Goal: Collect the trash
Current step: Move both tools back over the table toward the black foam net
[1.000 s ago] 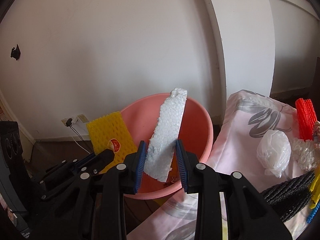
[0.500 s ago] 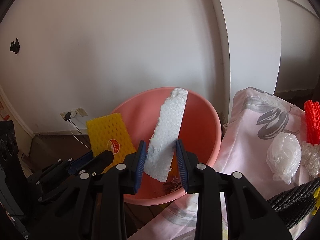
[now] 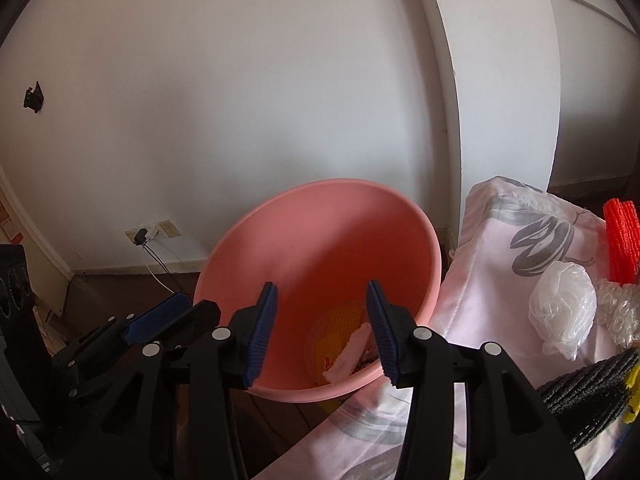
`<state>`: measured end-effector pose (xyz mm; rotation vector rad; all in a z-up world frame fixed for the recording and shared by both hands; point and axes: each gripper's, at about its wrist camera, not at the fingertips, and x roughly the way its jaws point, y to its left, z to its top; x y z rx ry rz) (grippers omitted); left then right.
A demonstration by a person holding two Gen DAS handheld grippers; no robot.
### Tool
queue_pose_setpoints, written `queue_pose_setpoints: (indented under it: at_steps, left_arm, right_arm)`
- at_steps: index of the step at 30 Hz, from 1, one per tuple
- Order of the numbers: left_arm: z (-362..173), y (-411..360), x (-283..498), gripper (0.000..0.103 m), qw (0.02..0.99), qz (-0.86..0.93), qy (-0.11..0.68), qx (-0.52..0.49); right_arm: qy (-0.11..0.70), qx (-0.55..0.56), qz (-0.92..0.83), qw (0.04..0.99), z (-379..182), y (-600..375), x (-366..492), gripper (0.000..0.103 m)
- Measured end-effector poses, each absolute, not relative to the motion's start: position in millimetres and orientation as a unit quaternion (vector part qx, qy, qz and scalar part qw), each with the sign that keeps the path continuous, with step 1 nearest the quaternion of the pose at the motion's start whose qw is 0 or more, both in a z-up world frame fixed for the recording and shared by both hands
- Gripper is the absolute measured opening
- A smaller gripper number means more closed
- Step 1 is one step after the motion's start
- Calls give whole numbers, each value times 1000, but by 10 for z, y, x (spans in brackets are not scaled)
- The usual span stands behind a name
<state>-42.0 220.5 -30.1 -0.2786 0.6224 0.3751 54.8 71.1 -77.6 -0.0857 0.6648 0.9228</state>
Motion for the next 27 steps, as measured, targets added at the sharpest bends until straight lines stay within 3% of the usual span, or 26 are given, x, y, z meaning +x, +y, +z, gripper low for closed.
queue_pose_setpoints:
  at_steps: [14, 27]
  left_arm:
    - [-74, 1738, -493, 42, 944, 125, 284, -112]
    - [-109, 1044, -311, 42, 950, 30, 305, -52]
  right_arm:
    - [273, -42, 399, 875, -647, -153, 166, 47]
    - [297, -5, 290, 910, -874, -1392, 102, 47]
